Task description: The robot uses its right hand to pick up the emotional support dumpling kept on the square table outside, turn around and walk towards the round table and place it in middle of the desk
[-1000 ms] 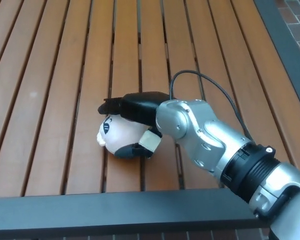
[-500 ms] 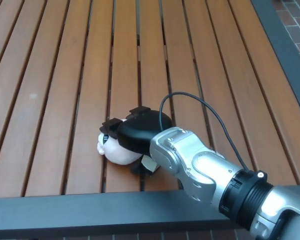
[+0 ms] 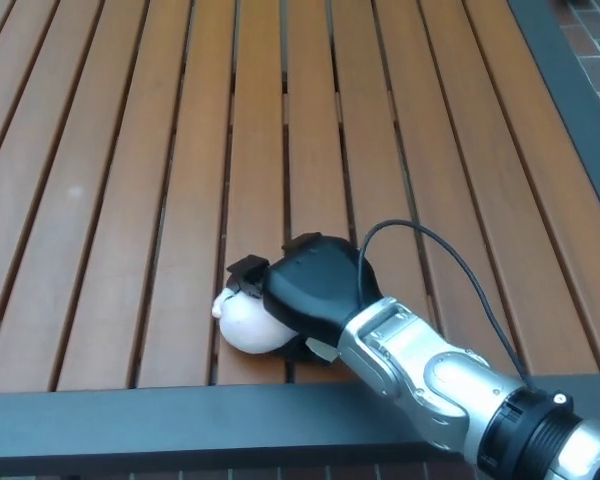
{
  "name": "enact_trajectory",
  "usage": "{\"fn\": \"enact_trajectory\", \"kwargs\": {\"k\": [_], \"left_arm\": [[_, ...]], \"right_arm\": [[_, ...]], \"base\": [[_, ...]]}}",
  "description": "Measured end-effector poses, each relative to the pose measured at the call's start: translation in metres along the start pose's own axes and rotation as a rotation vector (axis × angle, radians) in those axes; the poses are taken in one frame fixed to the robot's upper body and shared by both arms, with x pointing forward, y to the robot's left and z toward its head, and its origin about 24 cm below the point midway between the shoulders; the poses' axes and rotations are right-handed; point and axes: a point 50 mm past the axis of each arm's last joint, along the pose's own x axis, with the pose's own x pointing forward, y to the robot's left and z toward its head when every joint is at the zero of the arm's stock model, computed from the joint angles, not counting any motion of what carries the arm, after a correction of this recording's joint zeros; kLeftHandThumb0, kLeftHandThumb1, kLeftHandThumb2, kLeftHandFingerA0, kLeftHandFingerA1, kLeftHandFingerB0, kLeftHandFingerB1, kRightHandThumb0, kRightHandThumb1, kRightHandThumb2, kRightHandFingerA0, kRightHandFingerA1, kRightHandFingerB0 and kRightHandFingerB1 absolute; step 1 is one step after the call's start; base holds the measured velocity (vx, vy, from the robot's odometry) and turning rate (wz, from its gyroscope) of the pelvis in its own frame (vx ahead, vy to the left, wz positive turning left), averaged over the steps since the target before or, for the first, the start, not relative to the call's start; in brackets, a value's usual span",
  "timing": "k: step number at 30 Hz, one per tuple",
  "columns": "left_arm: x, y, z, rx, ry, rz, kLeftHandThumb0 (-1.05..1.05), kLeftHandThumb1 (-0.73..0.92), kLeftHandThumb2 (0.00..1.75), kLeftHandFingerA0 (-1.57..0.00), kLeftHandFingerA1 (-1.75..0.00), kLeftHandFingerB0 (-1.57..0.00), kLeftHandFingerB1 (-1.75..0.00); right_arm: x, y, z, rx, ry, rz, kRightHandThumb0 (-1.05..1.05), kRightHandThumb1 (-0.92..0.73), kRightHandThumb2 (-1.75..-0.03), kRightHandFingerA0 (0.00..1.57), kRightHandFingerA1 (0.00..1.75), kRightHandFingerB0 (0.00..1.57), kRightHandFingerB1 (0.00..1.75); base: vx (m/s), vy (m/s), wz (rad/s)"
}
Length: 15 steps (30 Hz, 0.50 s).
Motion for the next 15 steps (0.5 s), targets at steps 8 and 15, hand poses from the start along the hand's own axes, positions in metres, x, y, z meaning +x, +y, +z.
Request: {"fn": "enact_trajectory", "kwargs": {"k": [8,15], "left_arm": [[0.000,0.000,-0.001,0.001,0.003,-0.001,-0.11,0.49,0.90,-0.95,-1.13,-0.89,-0.79],[-0.001,0.000,-0.005,0.005,0.012,-0.001,-0.08,0.44,0.97,-0.94,-1.10,-0.87,-0.82]], "right_arm": [[-0.018,0.002,-0.011,0.061,-0.014,-0.163,-0.17,-0.63,-0.98,0.91,1.56,0.73,1.39],[-0.048,-0.015,-0.036,0.168,-0.006,-0.354,-0.16,-0.59,-1.04,0.95,1.57,0.82,1.34]], "base": [[0.00,0.000,0.00],[0.00,0.000,0.00]]}}
